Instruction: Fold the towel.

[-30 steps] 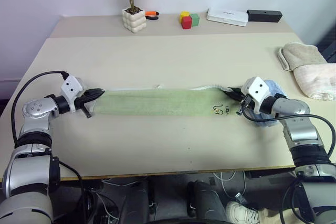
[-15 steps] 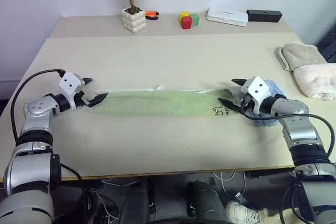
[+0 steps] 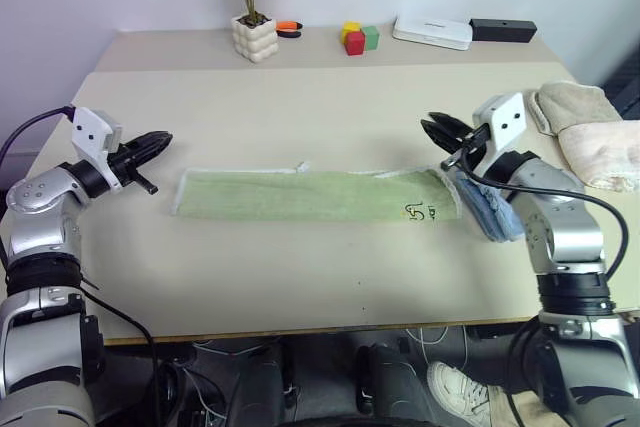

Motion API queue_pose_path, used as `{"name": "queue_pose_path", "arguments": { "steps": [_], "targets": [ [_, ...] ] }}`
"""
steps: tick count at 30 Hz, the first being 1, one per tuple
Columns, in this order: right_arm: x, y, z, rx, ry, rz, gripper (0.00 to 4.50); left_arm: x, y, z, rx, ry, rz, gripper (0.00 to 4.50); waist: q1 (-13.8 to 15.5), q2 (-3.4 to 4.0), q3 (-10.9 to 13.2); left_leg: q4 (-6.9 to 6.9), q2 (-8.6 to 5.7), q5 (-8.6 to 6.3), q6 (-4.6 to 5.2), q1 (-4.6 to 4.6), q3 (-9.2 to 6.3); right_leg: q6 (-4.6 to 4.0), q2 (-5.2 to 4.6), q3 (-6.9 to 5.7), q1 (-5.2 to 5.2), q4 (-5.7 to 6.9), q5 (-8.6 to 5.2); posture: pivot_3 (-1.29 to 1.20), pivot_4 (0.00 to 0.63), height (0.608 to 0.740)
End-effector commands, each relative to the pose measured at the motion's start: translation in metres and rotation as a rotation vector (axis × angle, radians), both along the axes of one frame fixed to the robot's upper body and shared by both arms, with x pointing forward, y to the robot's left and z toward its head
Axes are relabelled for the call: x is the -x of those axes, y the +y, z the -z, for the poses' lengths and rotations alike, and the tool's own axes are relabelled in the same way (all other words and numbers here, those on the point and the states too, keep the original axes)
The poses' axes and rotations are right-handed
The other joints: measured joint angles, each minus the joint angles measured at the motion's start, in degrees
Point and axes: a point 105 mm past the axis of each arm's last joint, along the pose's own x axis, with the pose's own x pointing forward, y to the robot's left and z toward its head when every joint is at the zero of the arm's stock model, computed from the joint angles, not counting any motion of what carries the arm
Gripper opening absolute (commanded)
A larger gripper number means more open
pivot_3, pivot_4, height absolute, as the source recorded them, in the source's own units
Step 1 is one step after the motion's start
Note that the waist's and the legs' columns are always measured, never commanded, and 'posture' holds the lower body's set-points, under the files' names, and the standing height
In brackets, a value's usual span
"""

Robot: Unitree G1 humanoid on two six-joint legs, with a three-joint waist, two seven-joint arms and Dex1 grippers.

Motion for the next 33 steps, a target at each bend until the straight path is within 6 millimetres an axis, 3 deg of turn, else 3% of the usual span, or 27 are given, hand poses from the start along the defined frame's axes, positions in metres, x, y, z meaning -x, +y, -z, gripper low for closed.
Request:
{"name": "queue_pose_path", "arguments": {
  "steps": [1, 6, 10, 12, 16, 20, 28, 33],
  "targets": [
    [0.014, 0.037, 0.004, -0.057, 0.003, -0.068, 0.05, 0.002, -0.038, -0.021, 0.146, -0.078, 0.054, 0.0, 0.08, -0.08, -0.05, 0.03, 0.0, 0.0, 0.0, 0.01, -0.04, 0.0, 0.0, 0.0, 0.05, 0.0, 0.0, 0.0, 0.15, 0.735],
    [0.016, 0.059, 0.041, -0.085, 0.104, -0.034, 0.05, 0.006, -0.089, -0.005, 0.413, -0.017, 0.055, 0.0, -0.16, -0.15, -0.1, 0.06, -0.02, 0.01, 0.01, 0.01, -0.09, 0.01, 0.0, 0.0, 0.09, 0.02, 0.0, 0.0, 0.15, 0.735],
    [0.002, 0.05, 0.065, -0.088, 0.141, 0.121, 0.05, 0.014, -0.128, 0.026, 0.422, 0.047, 0.101, 0.0, -0.31, -0.17, -0.13, 0.01, -0.02, 0.01, 0.0, 0.06, -0.1, 0.0, 0.03, 0.0, 0.08, 0.01, 0.0, 0.0, 0.15, 0.735],
    [-0.003, 0.047, 0.075, -0.05, 0.145, 0.173, 0.05, 0.012, -0.133, 0.043, 0.419, 0.089, 0.077, 0.0, -0.3, -0.17, -0.13, 0.0, -0.02, 0.01, -0.01, 0.08, -0.1, 0.0, 0.04, 0.0, 0.1, 0.01, 0.0, 0.0, 0.15, 0.735],
    [-0.013, 0.027, 0.084, -0.104, 0.171, 0.296, 0.05, 0.005, -0.116, 0.062, 0.38, 0.129, -0.012, 0.0, -0.34, -0.17, -0.13, -0.02, -0.02, 0.01, -0.01, 0.08, -0.11, -0.01, 0.05, 0.0, 0.08, 0.01, 0.0, 0.0, 0.15, 0.735],
    [-0.014, 0.01, 0.099, -0.047, 0.179, 0.366, 0.05, 0.001, -0.079, 0.082, 0.318, 0.171, -0.129, 0.0, -0.38, -0.18, -0.14, -0.02, -0.02, 0.0, 0.0, 0.07, -0.1, -0.01, 0.05, 0.0, 0.08, -0.03, 0.0, 0.0, 0.15, 0.735],
    [-0.023, -0.04, 0.104, 0.029, 0.167, 0.525, 0.05, 0.003, -0.047, 0.08, 0.284, 0.16, -0.19, 0.0, -0.36, -0.19, -0.16, -0.03, -0.02, -0.01, 0.02, 0.09, -0.11, -0.01, 0.04, 0.0, 0.1, -0.03, 0.0, 0.0, 0.15, 0.735],
    [-0.027, -0.047, 0.094, 0.059, 0.127, 0.538, 0.05, 0.007, -0.043, 0.082, 0.279, 0.166, -0.19, 0.0, -0.45, -0.19, -0.16, -0.04, -0.01, 0.0, 0.0, 0.09, -0.1, -0.01, 0.04, 0.0, 0.1, -0.03, 0.0, 0.0, 0.15, 0.735]
  ]
}}
